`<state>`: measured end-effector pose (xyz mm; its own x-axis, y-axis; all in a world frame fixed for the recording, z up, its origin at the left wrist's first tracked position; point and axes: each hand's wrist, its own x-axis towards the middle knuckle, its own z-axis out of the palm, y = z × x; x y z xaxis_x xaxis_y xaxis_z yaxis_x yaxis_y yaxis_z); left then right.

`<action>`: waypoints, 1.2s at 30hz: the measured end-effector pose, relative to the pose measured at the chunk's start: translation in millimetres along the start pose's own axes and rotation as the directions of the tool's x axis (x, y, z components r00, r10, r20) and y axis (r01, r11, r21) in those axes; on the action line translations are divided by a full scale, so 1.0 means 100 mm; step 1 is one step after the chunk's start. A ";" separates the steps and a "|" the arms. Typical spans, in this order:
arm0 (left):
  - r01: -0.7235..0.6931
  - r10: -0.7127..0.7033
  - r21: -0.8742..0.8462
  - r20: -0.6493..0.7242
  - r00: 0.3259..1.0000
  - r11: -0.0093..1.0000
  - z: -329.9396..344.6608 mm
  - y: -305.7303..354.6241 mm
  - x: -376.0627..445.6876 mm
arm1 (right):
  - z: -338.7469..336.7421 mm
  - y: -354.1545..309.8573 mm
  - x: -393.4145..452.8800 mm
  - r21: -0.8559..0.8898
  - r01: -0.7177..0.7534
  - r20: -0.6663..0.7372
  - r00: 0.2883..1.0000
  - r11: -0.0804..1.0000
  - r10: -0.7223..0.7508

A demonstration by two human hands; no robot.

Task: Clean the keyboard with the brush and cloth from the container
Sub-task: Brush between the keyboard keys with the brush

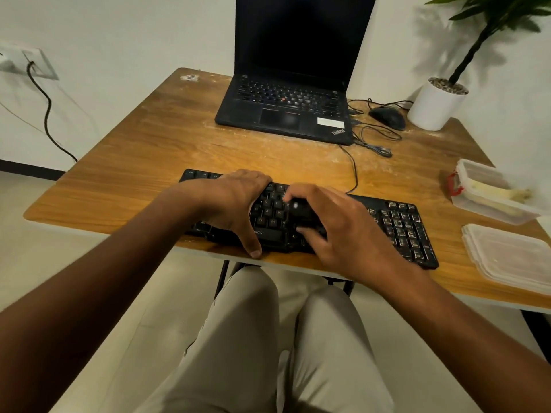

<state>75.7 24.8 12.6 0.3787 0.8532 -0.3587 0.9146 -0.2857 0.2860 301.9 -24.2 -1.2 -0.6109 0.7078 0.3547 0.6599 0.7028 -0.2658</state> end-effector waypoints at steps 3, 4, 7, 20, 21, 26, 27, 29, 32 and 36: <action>0.015 -0.016 0.026 0.020 1.000 1.000 0.01 -0.01 0.00 | -0.22 -0.22 -0.15 0.174 -0.101 0.171 0.983 0.980 0.071; 0.017 -0.018 0.023 0.024 1.000 1.000 0.01 -0.01 0.00 | -0.29 -0.24 -0.15 0.273 -0.181 0.241 0.964 0.945 0.115; 0.009 -0.009 0.007 0.019 1.000 1.000 -0.01 -0.01 -0.02 | -0.41 -0.17 0.00 0.413 -0.285 0.205 0.955 0.865 0.217; 0.007 -0.007 -0.013 0.023 1.000 1.000 -0.03 0.01 -0.02 | 0.15 0.23 0.25 -0.044 0.008 -0.076 0.997 0.999 -0.011; 0.007 -0.006 -0.007 0.026 1.000 1.000 -0.02 0.00 -0.01 | 0.11 0.17 0.16 -0.038 0.012 -0.052 0.999 0.999 -0.014; 0.004 -0.005 0.025 0.036 0.999 1.000 -0.01 -0.02 0.02 | -0.29 -0.10 -0.19 0.206 -0.153 0.168 0.979 0.967 0.119; 0.007 -0.008 0.029 0.036 0.999 1.000 -0.01 -0.02 0.02 | -0.39 -0.09 -0.20 0.267 -0.231 0.244 0.955 0.935 0.166; 0.015 -0.017 0.035 0.041 0.999 0.999 -0.02 0.00 0.02 | -0.53 0.00 -0.15 0.350 -0.319 0.277 0.934 0.881 0.228; 0.036 -0.040 0.063 0.060 0.997 0.997 -0.02 0.02 0.03 | -0.59 0.27 0.03 0.391 -0.346 0.103 0.937 0.853 0.332; 0.054 -0.061 0.089 0.071 0.996 0.995 -0.02 0.01 0.05 | -0.36 0.53 0.24 0.211 -0.302 -0.098 0.940 0.930 0.328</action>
<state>78.3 29.3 12.6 0.3315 0.8360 -0.4373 0.9428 -0.2768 0.1856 338.6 27.5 25.7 -0.3147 0.8884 0.3344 0.7060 0.4545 -0.5431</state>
